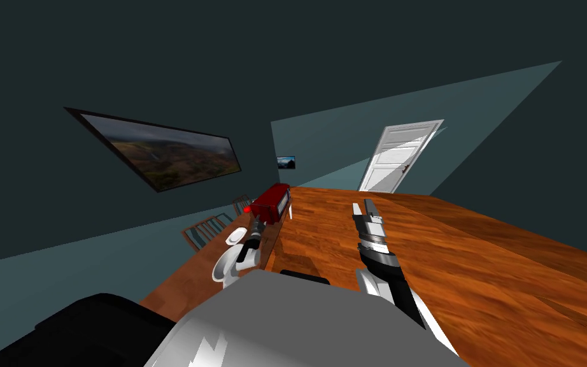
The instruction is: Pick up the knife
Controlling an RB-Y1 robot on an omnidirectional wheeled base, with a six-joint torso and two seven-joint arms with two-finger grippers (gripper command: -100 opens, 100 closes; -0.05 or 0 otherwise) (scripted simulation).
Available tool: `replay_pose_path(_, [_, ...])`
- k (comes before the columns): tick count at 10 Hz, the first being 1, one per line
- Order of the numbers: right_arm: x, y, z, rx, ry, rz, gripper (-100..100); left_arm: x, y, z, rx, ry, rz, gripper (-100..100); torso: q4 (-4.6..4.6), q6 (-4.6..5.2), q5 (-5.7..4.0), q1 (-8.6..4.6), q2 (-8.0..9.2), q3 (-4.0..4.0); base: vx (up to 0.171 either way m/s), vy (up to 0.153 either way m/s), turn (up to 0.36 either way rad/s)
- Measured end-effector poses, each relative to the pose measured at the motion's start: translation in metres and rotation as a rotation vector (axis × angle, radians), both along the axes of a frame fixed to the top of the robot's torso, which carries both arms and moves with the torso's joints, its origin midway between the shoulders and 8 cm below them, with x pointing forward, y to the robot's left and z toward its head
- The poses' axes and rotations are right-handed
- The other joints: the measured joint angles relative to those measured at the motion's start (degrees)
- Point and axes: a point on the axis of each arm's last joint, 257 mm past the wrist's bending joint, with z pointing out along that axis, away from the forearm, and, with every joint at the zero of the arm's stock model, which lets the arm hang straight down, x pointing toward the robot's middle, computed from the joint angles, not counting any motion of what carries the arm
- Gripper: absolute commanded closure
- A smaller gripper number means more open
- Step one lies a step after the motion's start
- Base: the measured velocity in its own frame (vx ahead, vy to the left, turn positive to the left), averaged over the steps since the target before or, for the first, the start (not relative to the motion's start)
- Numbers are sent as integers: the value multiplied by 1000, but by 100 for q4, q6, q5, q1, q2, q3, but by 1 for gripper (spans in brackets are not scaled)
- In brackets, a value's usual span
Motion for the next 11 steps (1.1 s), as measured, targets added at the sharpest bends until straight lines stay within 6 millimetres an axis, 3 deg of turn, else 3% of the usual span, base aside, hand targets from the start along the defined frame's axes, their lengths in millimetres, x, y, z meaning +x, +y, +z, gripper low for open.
replay_pose_path(11, [0, 0, 0, 0, 0, 0, 0, -22, 24, -129, -280, 265, 114, -100, 0, 0, -1, -1, 1, 0, 37, 8, -9])
